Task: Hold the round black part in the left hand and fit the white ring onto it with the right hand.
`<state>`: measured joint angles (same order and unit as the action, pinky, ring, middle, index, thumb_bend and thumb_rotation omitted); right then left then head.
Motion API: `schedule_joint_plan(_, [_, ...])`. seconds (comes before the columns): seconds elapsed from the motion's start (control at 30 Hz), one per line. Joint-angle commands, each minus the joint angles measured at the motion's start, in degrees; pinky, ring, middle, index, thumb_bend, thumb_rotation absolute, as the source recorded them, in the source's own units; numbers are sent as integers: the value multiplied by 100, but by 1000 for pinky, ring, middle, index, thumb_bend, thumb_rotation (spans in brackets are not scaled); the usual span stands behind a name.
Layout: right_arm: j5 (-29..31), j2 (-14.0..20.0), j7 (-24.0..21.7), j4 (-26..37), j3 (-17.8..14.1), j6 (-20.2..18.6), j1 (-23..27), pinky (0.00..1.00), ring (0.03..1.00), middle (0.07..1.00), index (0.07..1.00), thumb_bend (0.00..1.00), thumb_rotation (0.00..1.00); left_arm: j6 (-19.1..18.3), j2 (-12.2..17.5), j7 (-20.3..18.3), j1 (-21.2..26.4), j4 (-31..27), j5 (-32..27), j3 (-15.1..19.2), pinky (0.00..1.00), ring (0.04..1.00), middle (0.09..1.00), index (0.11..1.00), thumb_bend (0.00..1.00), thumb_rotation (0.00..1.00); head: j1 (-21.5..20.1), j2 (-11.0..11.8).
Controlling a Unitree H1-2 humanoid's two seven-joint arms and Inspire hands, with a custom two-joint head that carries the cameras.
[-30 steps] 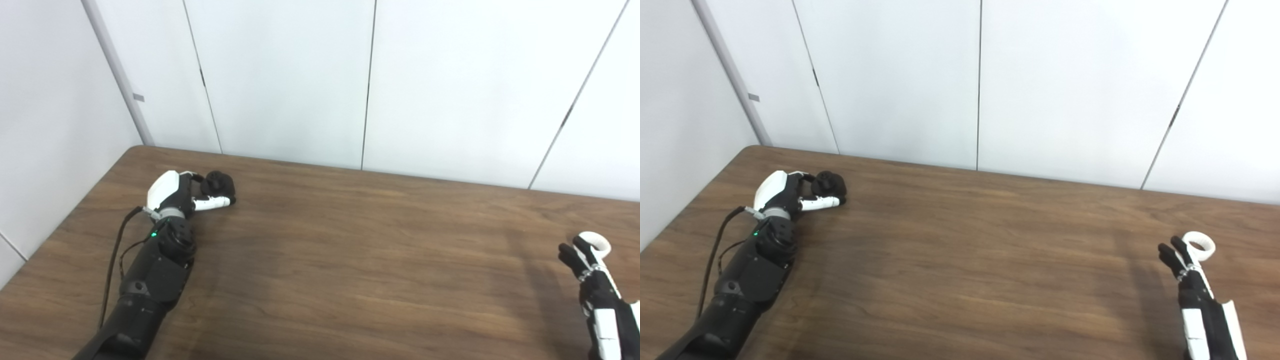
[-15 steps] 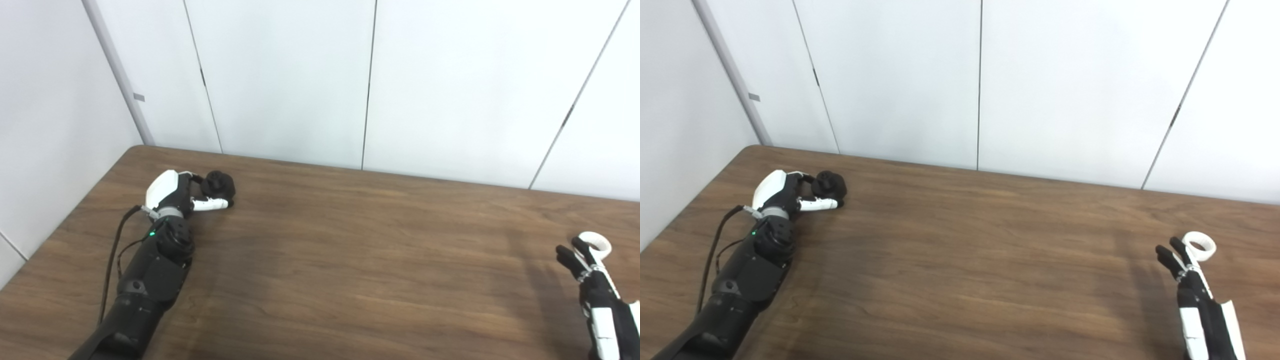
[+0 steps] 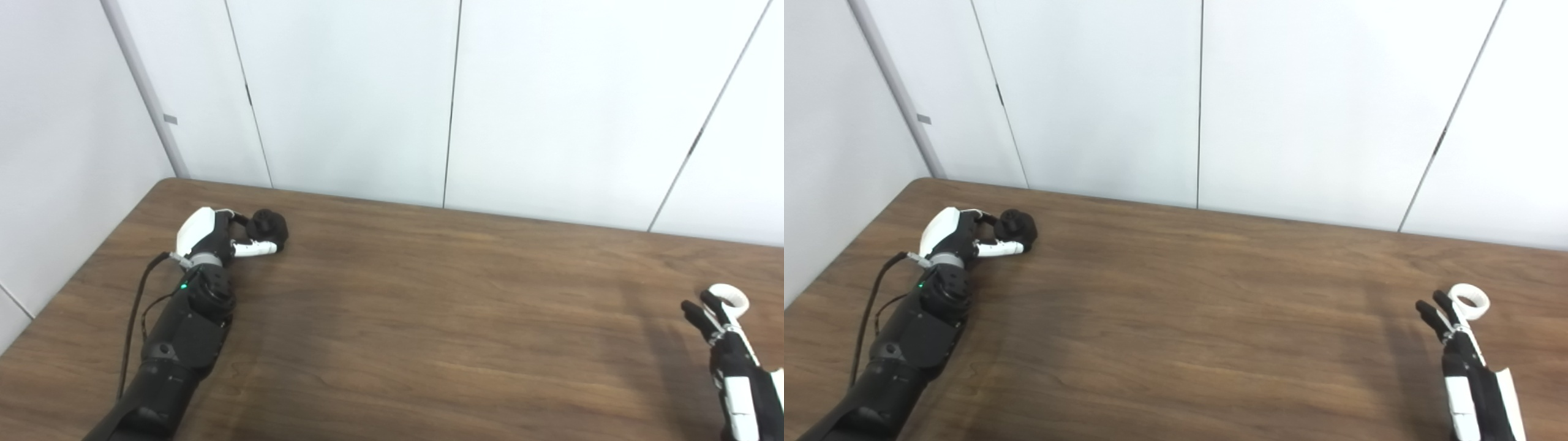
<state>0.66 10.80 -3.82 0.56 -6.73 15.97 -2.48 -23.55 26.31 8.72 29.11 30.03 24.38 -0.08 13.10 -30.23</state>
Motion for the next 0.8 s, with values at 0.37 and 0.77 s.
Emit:
schedule_joint_plan(0.37, [-44, -279, 91, -398, 133, -5, -448, 1000, 906, 883, 934, 639, 1000, 23, 113, 55, 303, -72, -21, -26, 1000, 974, 902, 774, 911, 299, 8, -10])
schedule_joint_plan(0.77, [-13, -276, 59, -389, 130, -29, -441, 1000, 906, 878, 934, 638, 1000, 95, 129, 24, 306, -85, -53, -71, 1000, 981, 914, 808, 939, 308, 6, -24])
